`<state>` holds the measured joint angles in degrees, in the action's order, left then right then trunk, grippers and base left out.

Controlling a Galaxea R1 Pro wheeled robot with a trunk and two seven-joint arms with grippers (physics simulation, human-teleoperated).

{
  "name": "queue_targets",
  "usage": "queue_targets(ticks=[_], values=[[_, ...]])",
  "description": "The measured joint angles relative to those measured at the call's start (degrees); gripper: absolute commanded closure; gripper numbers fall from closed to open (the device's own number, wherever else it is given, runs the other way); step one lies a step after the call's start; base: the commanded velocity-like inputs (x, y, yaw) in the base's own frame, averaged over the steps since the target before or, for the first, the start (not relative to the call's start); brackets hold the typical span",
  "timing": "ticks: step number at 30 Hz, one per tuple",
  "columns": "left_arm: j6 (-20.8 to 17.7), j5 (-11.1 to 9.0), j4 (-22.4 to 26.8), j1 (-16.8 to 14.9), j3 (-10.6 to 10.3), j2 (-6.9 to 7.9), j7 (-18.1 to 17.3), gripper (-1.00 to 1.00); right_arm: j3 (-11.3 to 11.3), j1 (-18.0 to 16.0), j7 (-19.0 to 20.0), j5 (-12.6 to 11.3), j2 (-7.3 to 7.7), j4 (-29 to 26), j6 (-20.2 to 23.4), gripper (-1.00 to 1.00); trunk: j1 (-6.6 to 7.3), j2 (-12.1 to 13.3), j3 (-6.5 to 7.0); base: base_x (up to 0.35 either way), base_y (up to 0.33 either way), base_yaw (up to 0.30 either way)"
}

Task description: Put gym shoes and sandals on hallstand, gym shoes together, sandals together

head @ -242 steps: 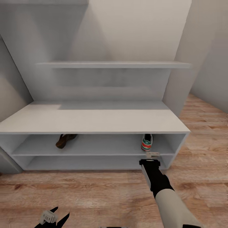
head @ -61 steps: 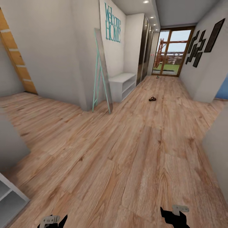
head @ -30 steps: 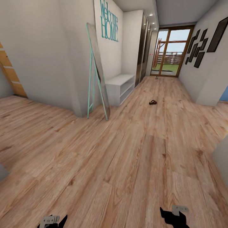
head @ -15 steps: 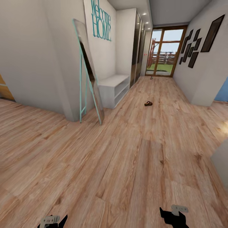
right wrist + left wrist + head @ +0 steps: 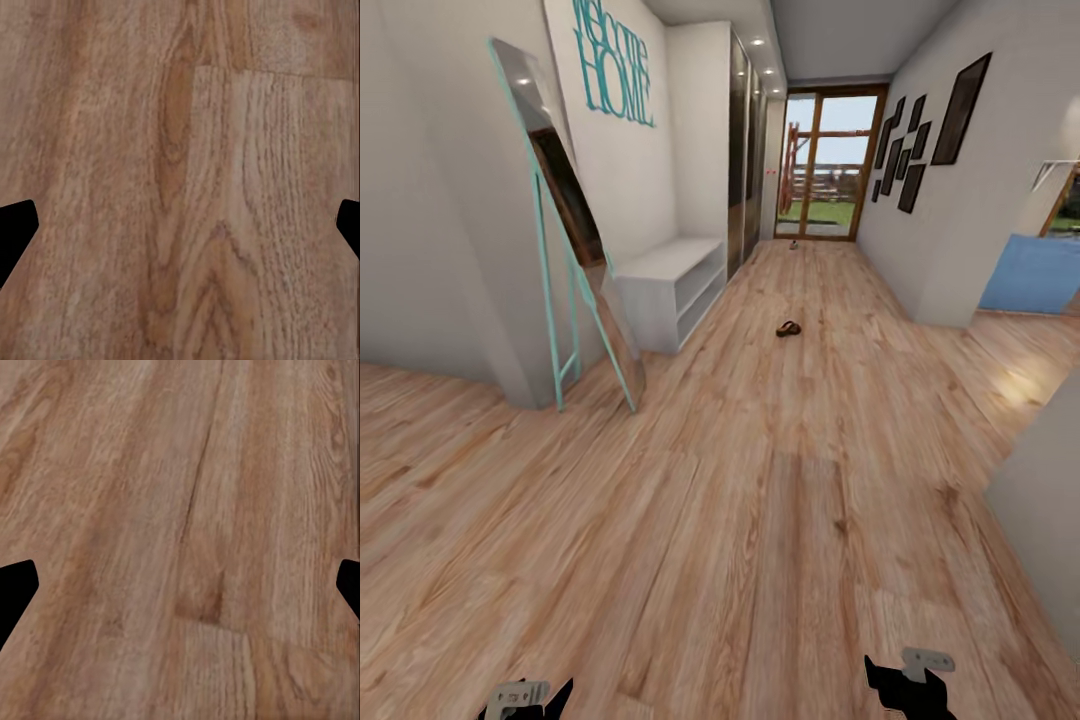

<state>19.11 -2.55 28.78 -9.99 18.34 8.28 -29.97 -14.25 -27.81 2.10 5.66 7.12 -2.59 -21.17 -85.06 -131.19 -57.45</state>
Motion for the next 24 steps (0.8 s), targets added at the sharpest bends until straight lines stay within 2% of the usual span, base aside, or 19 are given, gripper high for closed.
queue_targets(ticks=[24], values=[[0.00,0.00,0.00,0.00,0.04,0.00,0.00,-1.00,0.00,0.00,0.01,0.00,-0.01,0.05,0.00,-1.00,0.00,0.00,0.00,0.337,-0.001,-0.263]])
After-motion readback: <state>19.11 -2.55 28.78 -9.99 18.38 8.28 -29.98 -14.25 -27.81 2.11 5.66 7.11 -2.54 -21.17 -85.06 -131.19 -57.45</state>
